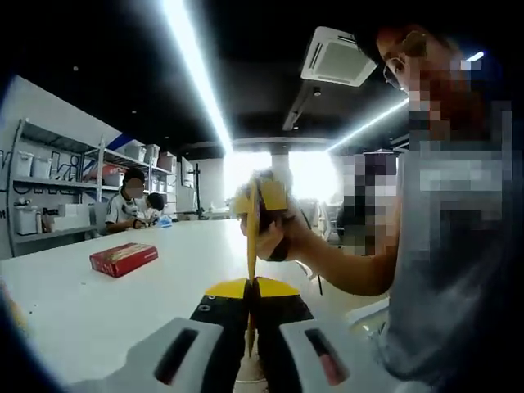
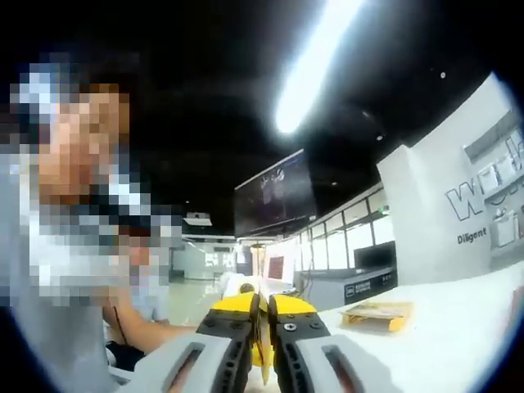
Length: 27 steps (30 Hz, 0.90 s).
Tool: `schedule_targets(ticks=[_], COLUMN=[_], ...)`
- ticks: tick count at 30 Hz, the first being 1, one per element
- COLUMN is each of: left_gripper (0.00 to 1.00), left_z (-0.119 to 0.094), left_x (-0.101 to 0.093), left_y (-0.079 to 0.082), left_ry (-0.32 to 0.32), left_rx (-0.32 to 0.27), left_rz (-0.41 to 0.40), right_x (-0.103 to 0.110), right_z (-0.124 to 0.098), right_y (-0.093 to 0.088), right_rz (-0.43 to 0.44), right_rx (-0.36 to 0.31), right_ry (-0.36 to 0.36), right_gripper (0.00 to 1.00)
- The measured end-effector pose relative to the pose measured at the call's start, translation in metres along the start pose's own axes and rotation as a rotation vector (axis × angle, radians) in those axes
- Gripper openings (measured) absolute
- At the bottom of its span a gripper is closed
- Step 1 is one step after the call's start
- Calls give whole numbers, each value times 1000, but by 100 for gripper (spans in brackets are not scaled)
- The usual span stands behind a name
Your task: Tear open the coffee pouch, take out the coffee, and pour the coffee from the pouch into the cup
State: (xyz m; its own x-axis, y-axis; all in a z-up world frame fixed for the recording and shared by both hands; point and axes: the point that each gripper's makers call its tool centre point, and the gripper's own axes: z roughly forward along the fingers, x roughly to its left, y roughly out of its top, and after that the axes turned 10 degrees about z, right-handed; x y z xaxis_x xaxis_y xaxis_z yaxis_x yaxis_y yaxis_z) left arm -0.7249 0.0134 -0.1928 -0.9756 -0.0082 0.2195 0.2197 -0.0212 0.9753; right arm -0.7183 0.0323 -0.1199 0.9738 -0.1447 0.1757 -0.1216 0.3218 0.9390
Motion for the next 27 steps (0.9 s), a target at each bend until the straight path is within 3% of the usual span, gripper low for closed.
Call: schedule_targets(ticks=[10, 12, 15, 25, 27], left_gripper=[17, 17, 8, 5, 5], left_z=[3, 5, 7, 10, 11], left_x=[0, 0, -2, -2, -3], left_y=[14, 20, 24, 27, 28], left_ry=[7, 7, -2, 0, -1], left_rx=[-32, -39, -37, -63, -65], left_rz=[3, 12, 32, 53, 54], right_x=[-3, -3, -1, 0, 0], right_z=[-3, -2, -1, 1, 1], right_y=[6, 4, 3, -4, -9], right_rz=[12, 11, 14, -2, -1], right_rx=[-22, -15, -13, 7, 15], right_ry=[-3, -1, 8, -1, 1], right_gripper=[3, 3, 3, 12, 5])
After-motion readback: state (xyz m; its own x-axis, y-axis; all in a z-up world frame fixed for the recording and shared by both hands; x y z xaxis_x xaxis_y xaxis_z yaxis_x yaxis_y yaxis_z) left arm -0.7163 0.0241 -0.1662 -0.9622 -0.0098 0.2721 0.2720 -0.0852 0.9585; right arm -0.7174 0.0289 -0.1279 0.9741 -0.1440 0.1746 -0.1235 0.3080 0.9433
